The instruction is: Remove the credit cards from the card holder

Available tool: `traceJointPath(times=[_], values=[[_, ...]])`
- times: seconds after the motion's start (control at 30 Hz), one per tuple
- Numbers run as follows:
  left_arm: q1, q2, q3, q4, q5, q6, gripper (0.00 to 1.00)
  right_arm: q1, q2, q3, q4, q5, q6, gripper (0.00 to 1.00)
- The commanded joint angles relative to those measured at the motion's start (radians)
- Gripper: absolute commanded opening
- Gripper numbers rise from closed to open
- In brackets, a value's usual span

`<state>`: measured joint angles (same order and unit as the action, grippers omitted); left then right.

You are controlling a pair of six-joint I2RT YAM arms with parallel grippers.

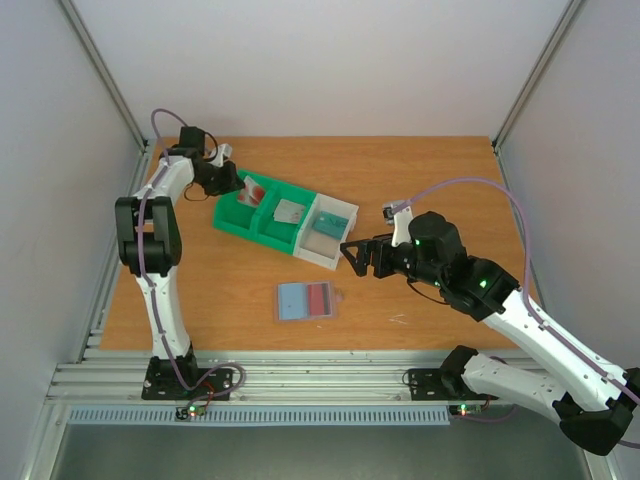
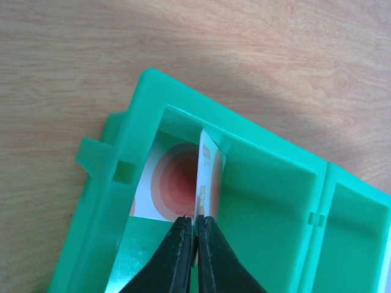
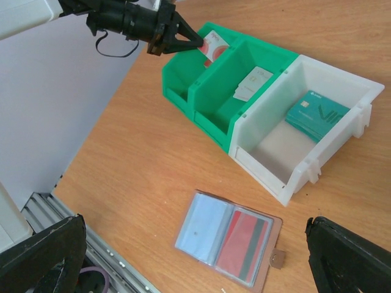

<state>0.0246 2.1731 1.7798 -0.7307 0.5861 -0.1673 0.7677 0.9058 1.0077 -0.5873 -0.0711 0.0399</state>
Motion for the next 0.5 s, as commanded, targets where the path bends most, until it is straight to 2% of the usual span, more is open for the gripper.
traceJointPath(times=[0.0, 0.3, 0.47], values=[[-0.005, 0.033, 0.053, 0.005, -0.024, 0.027, 0.08, -0.001, 0.002, 0.007, 0.015, 0.044, -0.015, 0.99], [-0.006, 0.015, 0.055, 0.002, -0.013, 0.016, 0.27, -0.001, -0.001, -0.001, 0.019, 0.064, 0.026, 0.99], [-0.006, -0.032, 0.02, 0.054, 0.027, -0.024, 0.32, -0.001, 0.004, 0.027, -0.079, 0.237, 0.139, 0.98]])
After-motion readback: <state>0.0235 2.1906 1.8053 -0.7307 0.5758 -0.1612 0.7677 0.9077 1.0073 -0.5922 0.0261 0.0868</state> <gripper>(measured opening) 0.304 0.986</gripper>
